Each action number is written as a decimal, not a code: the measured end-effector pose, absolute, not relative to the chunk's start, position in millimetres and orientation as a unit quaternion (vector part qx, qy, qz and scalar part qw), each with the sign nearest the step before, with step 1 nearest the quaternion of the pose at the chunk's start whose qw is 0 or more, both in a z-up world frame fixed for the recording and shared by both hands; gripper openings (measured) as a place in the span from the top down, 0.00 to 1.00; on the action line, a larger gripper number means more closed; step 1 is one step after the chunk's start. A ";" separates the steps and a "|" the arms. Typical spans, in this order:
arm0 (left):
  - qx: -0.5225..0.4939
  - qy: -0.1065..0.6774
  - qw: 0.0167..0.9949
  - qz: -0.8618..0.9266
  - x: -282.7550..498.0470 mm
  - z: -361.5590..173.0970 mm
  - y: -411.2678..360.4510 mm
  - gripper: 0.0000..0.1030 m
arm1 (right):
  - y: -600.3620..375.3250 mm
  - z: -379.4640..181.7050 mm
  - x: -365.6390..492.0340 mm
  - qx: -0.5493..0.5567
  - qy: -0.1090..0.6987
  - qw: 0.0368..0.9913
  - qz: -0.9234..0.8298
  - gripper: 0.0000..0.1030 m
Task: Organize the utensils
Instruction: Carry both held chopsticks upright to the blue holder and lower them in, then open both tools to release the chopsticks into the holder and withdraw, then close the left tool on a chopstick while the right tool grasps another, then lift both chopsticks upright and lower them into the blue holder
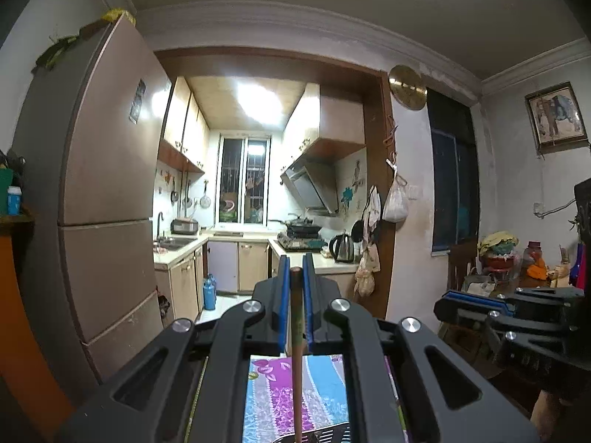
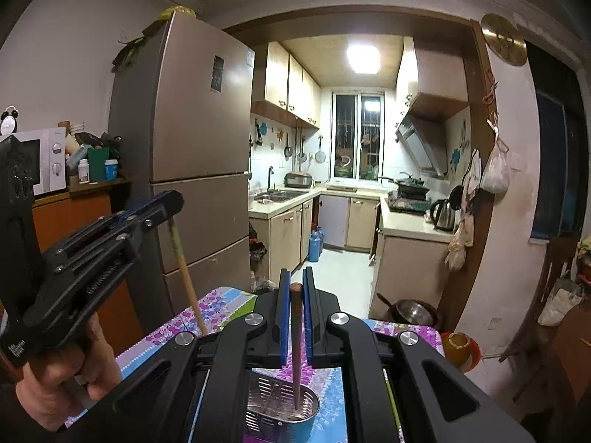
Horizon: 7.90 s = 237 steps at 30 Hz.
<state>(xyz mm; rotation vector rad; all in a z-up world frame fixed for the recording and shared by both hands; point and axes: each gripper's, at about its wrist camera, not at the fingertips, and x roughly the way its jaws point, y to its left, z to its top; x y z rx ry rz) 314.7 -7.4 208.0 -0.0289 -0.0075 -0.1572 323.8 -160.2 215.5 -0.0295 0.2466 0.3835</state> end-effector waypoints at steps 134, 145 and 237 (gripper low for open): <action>0.030 0.082 0.995 -0.041 54.8 2.7 11.9 0.94 | -203.4 8.9 41.5 -0.052 0.043 0.978 0.195 0.93; 0.064 0.157 0.984 -0.050 3.7 -94.7 -11.4 0.45 | -207.2 -15.2 44.5 -0.040 0.078 0.976 0.198 0.92; 0.022 0.180 0.978 -0.100 247.6 191.6 7.0 0.95 | -190.7 198.4 231.3 -0.023 0.118 0.965 0.232 0.93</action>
